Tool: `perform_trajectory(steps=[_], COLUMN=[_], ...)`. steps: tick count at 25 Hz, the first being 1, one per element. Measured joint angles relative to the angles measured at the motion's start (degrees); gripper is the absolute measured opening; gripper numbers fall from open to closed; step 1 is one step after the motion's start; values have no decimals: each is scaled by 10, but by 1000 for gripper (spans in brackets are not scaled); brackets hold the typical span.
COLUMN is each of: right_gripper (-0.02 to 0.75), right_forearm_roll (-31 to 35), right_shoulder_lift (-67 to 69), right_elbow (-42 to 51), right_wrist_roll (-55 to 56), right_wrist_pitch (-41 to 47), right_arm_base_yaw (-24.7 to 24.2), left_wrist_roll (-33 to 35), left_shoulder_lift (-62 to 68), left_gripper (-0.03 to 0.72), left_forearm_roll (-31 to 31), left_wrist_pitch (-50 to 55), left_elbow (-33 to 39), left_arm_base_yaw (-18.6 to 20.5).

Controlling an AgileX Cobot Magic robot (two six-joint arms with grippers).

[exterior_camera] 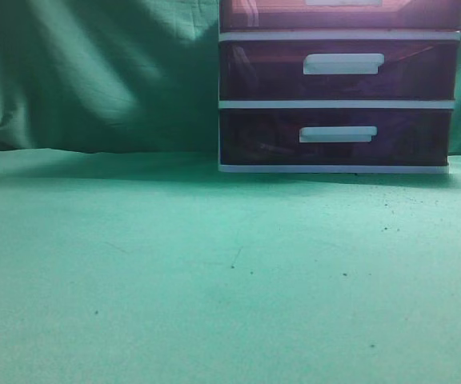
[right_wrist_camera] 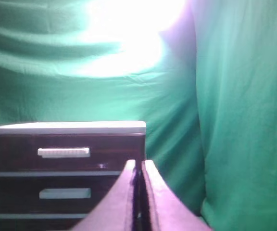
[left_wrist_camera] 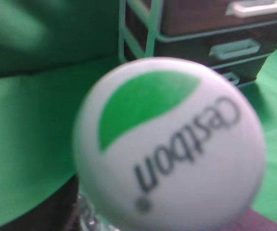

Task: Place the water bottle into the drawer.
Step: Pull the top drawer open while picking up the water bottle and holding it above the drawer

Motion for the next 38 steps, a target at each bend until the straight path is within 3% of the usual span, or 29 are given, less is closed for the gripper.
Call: perform_trajectory(steps=[4,8,14,19,20,21,25,31,35,36,38], right_gripper=[0,0,0,0,50,50,219,503,503,543,529], right_forearm_roll=[2,2,2,1,1,1,0,-22,-115,-132,-146], right_shoulder_lift=[38,174,413,578,609,635,741,861,904,911,921], right_elbow=[-101,-195,-315,-444,-472,-498,-577,-624,-624,-624,-625], right_wrist_roll=[-61,-177,-300,-356,-376,-400,-490,-589,-612,-613,-611], right_wrist_pitch=[140,252,286,271,255,239,172,62,34,27,13], right_arm_base_yaw=[0,0,2,42,50,58,82,86,86,86,86], left_wrist_roll=[0,0,0,0,0,0,0,0,0,0,0], left_shoulder_lift=[-53,-70,-70,-70,-70,-70,-70,-70,-70,-70,-70], left_gripper=[296,296,296,296,296,296,296,296,296,296,296], left_forearm_roll=[1,1,1,1,1,1,1,1,1,1,1], left_wrist_pitch=[28,52,61,66,68,69,70,73,79,81,86], left_elbow=[0,0,0,0,0,0,0,0,0,1,2], left_arm_base_yaw=[-1,-1,-1,-1,-1,-1,-1,-1,-1,-1,-1])
